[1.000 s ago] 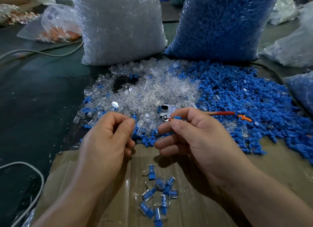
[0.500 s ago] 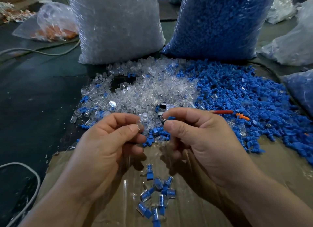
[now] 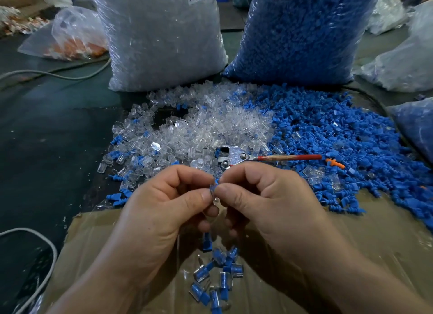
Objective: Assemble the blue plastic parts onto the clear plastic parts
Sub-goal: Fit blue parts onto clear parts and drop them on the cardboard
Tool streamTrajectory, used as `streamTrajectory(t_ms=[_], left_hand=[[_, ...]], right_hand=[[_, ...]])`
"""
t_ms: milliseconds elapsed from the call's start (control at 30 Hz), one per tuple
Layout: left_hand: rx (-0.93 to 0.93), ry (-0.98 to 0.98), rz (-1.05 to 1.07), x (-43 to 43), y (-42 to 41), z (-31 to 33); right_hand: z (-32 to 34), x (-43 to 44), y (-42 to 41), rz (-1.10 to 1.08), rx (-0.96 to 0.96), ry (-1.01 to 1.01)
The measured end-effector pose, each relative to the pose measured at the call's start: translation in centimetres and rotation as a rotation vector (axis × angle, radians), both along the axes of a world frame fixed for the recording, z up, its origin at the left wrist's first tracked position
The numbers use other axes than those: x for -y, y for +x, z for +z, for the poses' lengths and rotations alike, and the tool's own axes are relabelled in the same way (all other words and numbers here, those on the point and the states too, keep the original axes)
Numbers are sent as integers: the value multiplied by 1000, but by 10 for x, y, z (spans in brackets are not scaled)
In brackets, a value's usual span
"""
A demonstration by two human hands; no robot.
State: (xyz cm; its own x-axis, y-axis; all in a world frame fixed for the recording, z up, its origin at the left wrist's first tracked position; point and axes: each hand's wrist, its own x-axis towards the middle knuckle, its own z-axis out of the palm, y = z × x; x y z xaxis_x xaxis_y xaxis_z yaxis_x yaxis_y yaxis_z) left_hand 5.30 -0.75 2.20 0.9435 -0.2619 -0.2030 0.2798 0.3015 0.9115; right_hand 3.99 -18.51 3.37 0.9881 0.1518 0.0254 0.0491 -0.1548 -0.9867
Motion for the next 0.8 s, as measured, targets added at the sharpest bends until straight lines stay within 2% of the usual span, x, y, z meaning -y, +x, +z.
streamTrajectory(t_ms=[100, 167, 233, 300, 433, 567, 667, 733, 800], left_hand=[[5, 17, 17, 1, -1, -1], [108, 161, 42, 5, -4, 0], [243, 396, 72, 7, -6, 1], [332, 491, 80, 7, -7, 4], [360, 490, 55, 9, -11, 7], [289, 467, 139, 12, -9, 3], [285, 519, 183, 10, -6, 3], [289, 548, 204, 10, -5, 3], [273, 513, 200, 8, -4, 1]], right_hand=[[0, 5, -2, -6, 286, -416], [2, 6, -1, -11, 379, -553], [3, 4, -1, -5, 387, -623], [3, 3, -2, -24, 388, -654], [4, -3, -7, -63, 460, -697], [1, -5, -7, -50, 527, -696], [1, -4, -5, -19, 614, -714], [2, 1, -2, -44, 656, -812], [5, 11, 5, -140, 553, -993]])
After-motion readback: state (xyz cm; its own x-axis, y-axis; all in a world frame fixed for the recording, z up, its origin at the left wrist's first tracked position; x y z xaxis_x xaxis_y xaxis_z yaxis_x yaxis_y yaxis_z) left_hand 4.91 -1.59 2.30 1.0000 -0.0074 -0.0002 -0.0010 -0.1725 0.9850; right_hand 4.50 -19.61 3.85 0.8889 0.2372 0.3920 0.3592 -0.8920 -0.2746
